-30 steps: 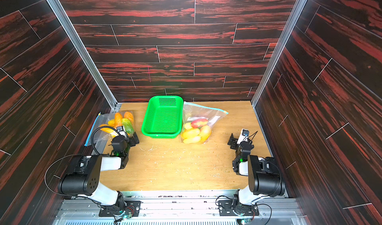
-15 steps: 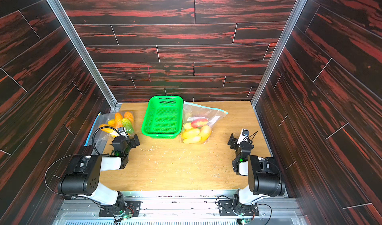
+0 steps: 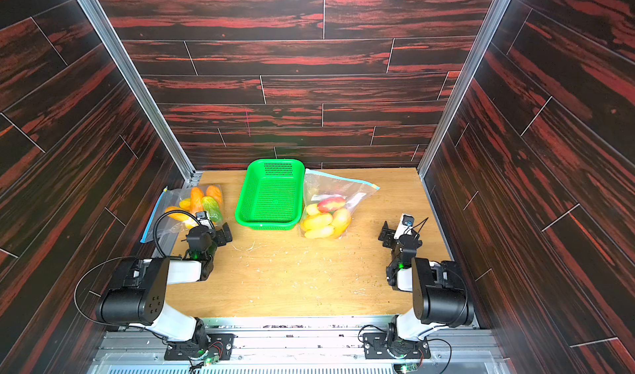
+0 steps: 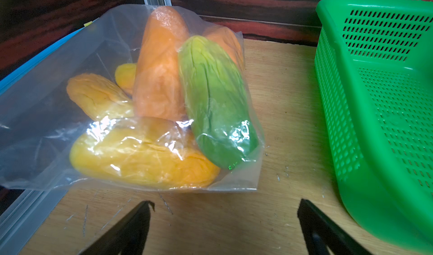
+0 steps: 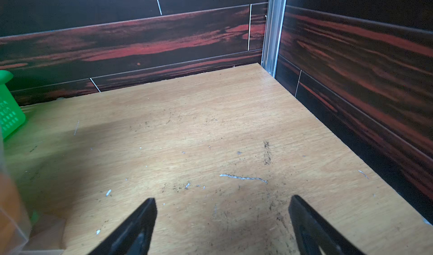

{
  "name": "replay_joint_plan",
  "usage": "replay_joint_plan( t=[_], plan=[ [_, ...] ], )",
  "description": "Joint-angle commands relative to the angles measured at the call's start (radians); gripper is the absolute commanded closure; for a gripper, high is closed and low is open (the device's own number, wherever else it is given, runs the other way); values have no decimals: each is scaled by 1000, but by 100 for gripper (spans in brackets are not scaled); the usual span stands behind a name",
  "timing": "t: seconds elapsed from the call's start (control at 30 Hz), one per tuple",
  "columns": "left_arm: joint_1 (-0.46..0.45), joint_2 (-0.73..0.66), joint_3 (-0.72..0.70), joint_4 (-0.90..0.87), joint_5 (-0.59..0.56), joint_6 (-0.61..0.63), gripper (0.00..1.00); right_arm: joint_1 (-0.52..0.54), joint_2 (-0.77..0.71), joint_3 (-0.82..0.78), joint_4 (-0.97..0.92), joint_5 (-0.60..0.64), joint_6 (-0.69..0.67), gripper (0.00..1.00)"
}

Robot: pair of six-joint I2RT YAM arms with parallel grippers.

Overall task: Place the mango in a zip-top bag and seal the zipper
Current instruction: Reset both arms

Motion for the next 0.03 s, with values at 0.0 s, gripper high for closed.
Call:
replay_joint_plan(
  t=[0.0],
  plan=[
    [5,-26,9,-10,7,9,0,7,6,14,11,0,-11,10]
  ],
)
